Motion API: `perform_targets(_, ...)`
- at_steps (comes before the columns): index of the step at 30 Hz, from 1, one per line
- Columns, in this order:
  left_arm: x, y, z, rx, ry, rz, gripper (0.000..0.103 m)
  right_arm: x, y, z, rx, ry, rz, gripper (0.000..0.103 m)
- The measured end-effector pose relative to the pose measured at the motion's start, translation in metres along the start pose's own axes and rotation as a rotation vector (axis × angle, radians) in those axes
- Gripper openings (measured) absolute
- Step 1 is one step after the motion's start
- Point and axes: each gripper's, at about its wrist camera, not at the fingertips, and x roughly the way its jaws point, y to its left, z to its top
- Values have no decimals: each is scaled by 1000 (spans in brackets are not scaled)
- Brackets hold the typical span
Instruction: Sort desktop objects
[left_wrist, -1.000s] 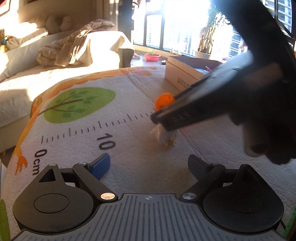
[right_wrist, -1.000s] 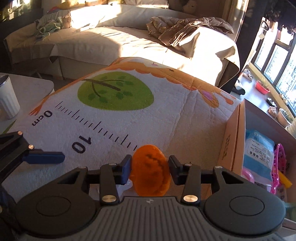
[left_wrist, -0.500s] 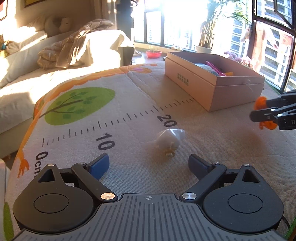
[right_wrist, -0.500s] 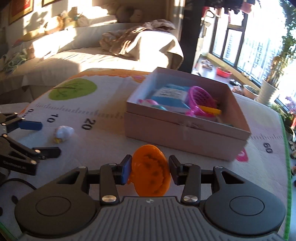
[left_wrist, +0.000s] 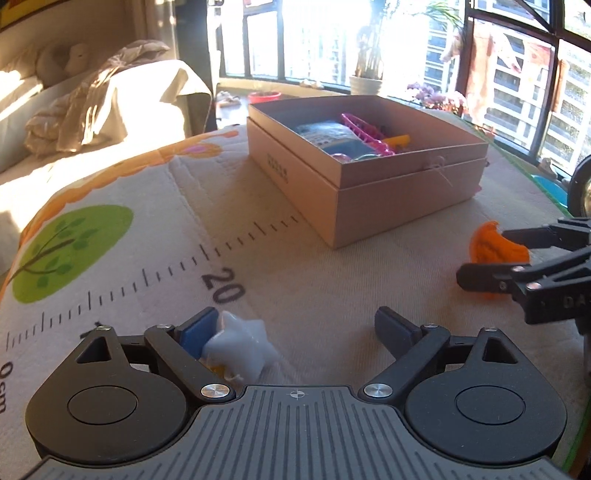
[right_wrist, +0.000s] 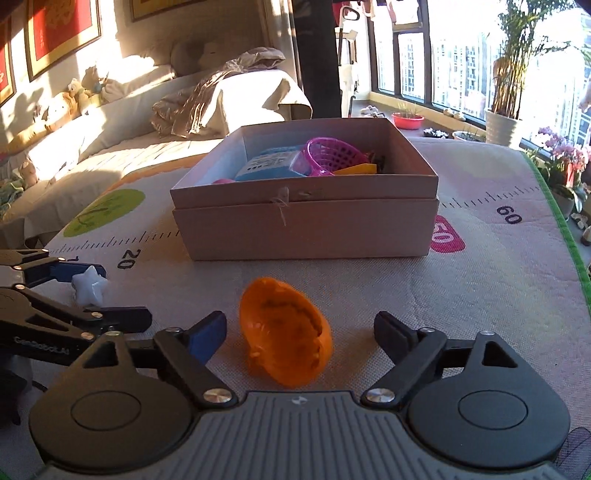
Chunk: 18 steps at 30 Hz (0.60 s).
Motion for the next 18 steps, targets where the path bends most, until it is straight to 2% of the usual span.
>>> perform_targets(5, -10, 0, -6, 3, -23, -25, 66, 2, -4, 1, 26, 6, 24, 103)
perform_targets(11, -32, -5, -23, 40, -20, -130, 69, 3, -2, 0, 24, 9, 20, 103)
perform_targets(14, -34, -6, -26, 42, -21, -101, 78, 3, 0, 0, 14, 12, 11, 103)
perform_targets(18, -30, -1, -26, 15, -16, -50, 83, 4, 0, 0, 6, 17, 12, 103)
